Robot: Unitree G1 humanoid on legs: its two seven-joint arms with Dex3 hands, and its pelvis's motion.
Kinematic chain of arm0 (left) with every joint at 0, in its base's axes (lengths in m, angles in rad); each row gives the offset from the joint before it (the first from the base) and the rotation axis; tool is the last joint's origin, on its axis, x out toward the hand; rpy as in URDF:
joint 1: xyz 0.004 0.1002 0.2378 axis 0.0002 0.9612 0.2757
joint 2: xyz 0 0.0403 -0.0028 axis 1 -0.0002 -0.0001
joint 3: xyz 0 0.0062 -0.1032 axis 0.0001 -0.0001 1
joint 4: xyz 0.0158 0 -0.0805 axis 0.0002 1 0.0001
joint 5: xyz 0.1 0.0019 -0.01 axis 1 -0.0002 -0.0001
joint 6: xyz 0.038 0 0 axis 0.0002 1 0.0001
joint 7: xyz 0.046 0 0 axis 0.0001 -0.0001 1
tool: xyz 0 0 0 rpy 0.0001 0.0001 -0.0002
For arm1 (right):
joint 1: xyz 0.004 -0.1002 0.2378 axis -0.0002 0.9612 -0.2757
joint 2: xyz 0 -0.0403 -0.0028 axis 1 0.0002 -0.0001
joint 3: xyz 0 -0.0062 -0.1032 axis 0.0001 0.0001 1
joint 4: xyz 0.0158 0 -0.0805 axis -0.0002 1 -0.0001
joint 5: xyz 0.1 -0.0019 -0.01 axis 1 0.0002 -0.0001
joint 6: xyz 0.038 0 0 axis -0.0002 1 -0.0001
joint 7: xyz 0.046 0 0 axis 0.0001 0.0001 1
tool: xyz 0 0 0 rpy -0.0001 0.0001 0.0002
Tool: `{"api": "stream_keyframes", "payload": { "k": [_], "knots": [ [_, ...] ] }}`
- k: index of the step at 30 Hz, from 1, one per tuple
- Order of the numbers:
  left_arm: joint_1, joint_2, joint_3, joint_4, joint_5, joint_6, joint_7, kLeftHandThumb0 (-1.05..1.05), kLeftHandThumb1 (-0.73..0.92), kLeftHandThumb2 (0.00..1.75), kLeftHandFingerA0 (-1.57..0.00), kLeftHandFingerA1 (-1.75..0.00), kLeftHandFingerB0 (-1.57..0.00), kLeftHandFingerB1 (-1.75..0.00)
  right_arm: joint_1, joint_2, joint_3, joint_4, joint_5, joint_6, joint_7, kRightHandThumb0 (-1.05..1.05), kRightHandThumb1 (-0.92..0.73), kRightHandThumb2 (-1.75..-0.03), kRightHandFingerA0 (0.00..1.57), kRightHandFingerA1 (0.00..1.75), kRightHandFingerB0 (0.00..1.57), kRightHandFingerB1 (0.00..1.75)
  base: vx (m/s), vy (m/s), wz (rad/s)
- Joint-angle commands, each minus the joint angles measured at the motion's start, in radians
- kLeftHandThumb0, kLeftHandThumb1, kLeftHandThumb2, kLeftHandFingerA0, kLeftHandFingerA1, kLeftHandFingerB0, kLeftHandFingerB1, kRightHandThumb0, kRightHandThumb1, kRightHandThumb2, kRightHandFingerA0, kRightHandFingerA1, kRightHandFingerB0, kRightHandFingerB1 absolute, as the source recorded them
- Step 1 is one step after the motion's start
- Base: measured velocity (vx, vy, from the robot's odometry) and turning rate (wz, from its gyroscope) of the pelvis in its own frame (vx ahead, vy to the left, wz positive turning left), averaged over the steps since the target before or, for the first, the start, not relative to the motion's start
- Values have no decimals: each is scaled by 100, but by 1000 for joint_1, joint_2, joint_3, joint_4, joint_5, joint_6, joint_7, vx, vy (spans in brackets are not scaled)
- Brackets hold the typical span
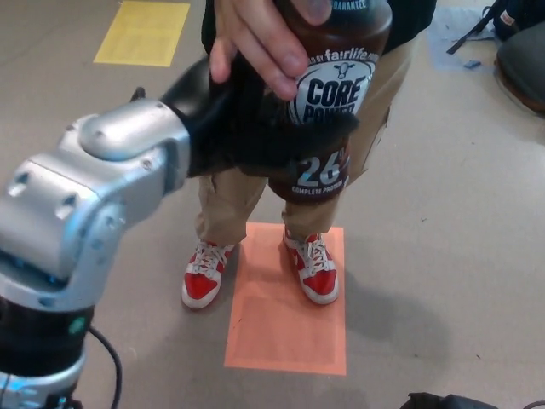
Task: The robot recieved a bottle of protein shake from a person using its left hand and then shake the protein up and down 2 two times and hand it back to the person
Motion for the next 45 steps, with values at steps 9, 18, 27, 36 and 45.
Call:
{"api": "stream_keyframes", "payload": {
  "k": [9, 18, 27, 36, 45],
  "knots": [
    [117, -11, -64, -4, 137, -220, 63, -10, 76, 82, -112, -111, -82, -101, -16, -10, -5, 14, -31, -14, -19, -41, -75, -84, 92, 89, 77, 58, 0, 0, 0],
    [154, -22, -48, 5, 147, -249, 62, -13, 76, 80, -106, -124, -76, -109, -25, -8, -14, 17, -33, -11, -7, -41, -75, -85, 93, 91, 77, 58, 0, 0, 0],
    [397, -69, -16, 25, 118, -307, 73, -14, 81, 72, -92, -139, -72, -107, -24, -3, -34, 17, -18, -23, 15, -40, -75, -82, 93, 91, 78, 58, 0, 0, 0],
    [582, -99, -4, 191, 137, -503, 36, -16, 78, 75, -89, -147, -78, -104, -24, 0, -54, 15, -18, -27, 30, -42, -74, -77, 87, 92, 75, 60, 0, 0, 0],
    [638, -83, 22, 328, 159, -607, 27, -15, 77, 76, -93, -144, -80, -101, -21, 4, -65, 15, -16, -39, -7, -40, -73, -82, 96, 97, 81, 58, 0, 0, 0]
  ]
}}
